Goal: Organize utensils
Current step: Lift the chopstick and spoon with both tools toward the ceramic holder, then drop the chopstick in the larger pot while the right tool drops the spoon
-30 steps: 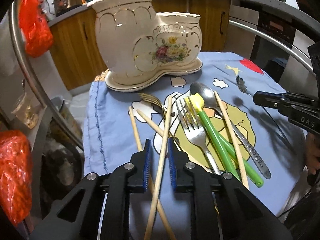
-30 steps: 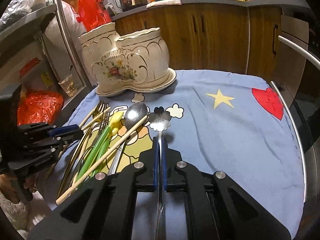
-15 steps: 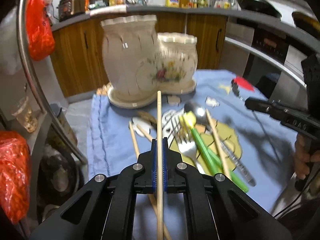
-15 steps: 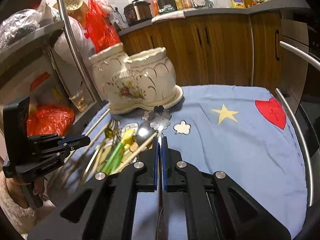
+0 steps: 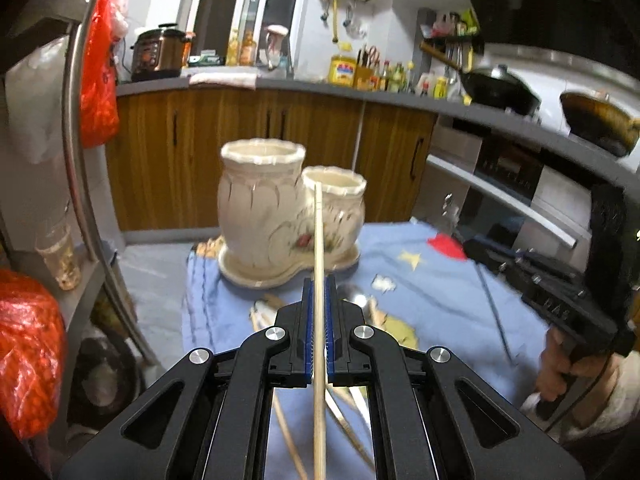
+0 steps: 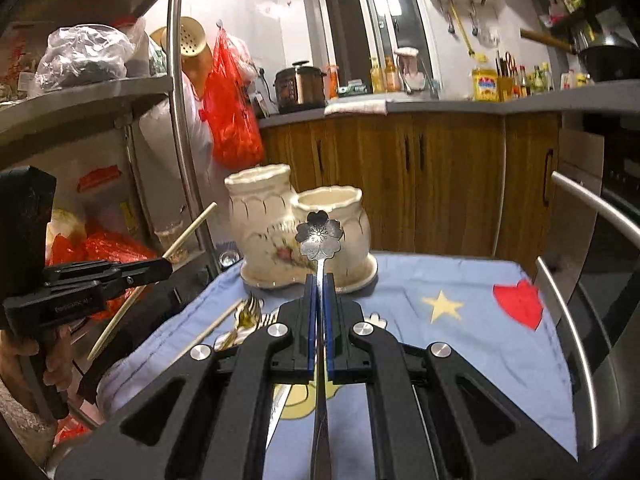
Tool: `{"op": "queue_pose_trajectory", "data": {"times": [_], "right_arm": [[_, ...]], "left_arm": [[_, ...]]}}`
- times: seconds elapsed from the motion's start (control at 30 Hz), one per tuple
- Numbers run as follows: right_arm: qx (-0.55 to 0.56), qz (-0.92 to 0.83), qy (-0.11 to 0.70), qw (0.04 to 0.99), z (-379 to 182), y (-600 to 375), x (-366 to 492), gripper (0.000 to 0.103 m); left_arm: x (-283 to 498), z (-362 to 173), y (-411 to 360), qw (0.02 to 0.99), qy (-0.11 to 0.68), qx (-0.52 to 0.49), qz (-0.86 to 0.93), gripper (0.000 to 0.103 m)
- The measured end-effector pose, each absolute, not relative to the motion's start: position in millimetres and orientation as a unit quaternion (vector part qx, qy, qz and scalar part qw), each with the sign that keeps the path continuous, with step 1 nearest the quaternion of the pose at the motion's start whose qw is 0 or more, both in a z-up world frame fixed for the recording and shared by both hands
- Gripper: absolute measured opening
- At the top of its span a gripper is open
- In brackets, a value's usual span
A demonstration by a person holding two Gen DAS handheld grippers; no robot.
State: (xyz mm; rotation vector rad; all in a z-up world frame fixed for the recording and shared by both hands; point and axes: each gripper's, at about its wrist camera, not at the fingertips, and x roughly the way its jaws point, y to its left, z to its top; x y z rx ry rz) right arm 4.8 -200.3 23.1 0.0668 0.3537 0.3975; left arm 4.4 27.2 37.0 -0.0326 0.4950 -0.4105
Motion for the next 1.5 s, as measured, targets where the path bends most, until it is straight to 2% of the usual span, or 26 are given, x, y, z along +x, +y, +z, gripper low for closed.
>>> {"op": "queue_pose_trajectory", "data": {"times": [0.2,0.43,0.57,0.9,1.17,1.5], "right_arm": [[0.045,0.222,0.144,0.963,59.3,-196.4,25.9,0.003],[0.098,0.243,0.134,0.956,98.1,-192.6,109.0,0.003],[0.139,0.235,0.122,0.954,107.9,-193.6,157.2,0.003],[0.139,0.206,0.087,0.965,96.0,-173.5,213.3,0.003],[0.134,0.198,0.102,0.966,77.0,-169.6,228.3,0.004],[0.103,0.172,0.079,0.977,67.6,-162.4,220.3,0.003]], "left_arm": [[27.7,78.8,25.9,0.955,0.205,-0.032,-0.211,0.005],[87.2,139.0,34.3,0.966,0.153,-0.055,-0.202,0.005],[125.0,154.5,39.3,0.969,0.127,-0.072,-0.198,0.005],[204.7,125.3,32.1,0.967,0.143,-0.086,-0.192,0.005],[213.3,107.2,30.0,0.972,0.139,-0.066,-0.178,0.005],[206.8,94.5,28.6,0.972,0.138,-0.046,-0.183,0.005]]}}
